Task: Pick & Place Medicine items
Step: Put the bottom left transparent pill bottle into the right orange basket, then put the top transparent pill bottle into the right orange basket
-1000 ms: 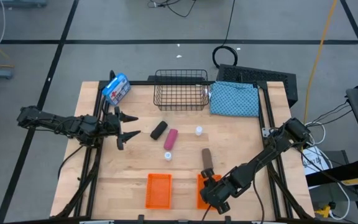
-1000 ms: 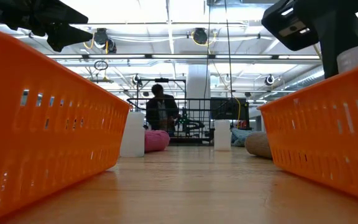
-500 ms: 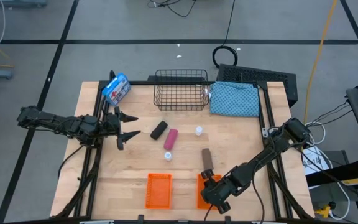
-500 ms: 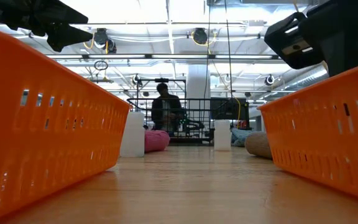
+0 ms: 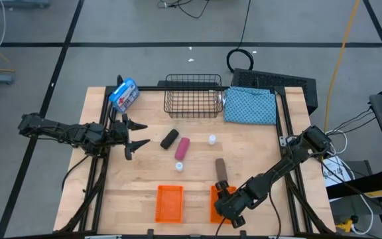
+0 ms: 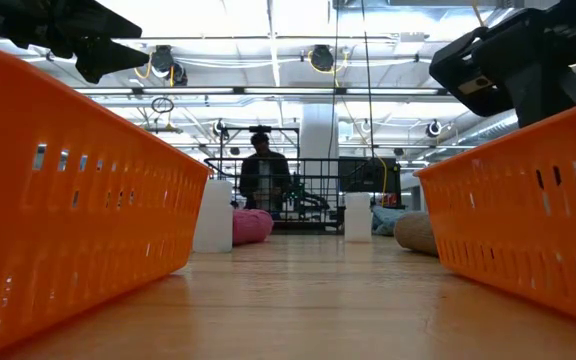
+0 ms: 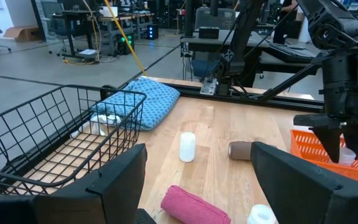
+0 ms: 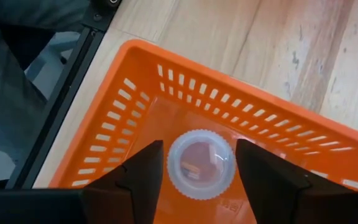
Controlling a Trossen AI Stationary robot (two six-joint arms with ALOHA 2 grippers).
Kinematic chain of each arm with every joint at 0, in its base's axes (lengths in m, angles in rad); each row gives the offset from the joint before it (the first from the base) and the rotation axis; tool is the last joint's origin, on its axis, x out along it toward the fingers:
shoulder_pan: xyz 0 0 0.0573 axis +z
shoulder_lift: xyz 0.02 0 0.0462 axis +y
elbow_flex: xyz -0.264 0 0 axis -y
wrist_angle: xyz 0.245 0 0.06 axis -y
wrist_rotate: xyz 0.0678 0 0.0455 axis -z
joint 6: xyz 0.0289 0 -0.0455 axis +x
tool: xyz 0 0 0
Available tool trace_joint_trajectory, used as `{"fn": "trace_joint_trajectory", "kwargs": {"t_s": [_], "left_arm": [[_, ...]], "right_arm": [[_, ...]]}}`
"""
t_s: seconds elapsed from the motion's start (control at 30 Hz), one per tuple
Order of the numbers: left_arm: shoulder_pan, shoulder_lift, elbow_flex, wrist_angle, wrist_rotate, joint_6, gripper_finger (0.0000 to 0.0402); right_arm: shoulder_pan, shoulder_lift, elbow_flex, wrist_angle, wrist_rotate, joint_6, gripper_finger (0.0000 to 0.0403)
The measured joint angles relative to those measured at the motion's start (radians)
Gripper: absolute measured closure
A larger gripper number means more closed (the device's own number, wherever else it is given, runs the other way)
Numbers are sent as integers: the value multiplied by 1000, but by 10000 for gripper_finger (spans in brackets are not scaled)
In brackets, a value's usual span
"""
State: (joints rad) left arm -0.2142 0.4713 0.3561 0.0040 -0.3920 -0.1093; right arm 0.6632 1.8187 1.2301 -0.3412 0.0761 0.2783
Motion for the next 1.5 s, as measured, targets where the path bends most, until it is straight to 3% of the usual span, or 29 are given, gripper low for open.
{"fn": "trace_joint_trajectory", "kwargs": {"t_s": [0.23,0.7,1.17,1.5], "left_arm": [[0,0,0,0,0,0,103],[0,0,0,0,0,0,103],[0,0,0,0,0,0,103],[0,0,0,0,0,0,103]], "right_arm": [[0,-17,0,-20,-1,-1,209],[-14,-197,-1,-27,9,-15,212],[-94,-327,-1,-25,355,-37,222],[-193,-329,0,-22,372,-37,224]]}}
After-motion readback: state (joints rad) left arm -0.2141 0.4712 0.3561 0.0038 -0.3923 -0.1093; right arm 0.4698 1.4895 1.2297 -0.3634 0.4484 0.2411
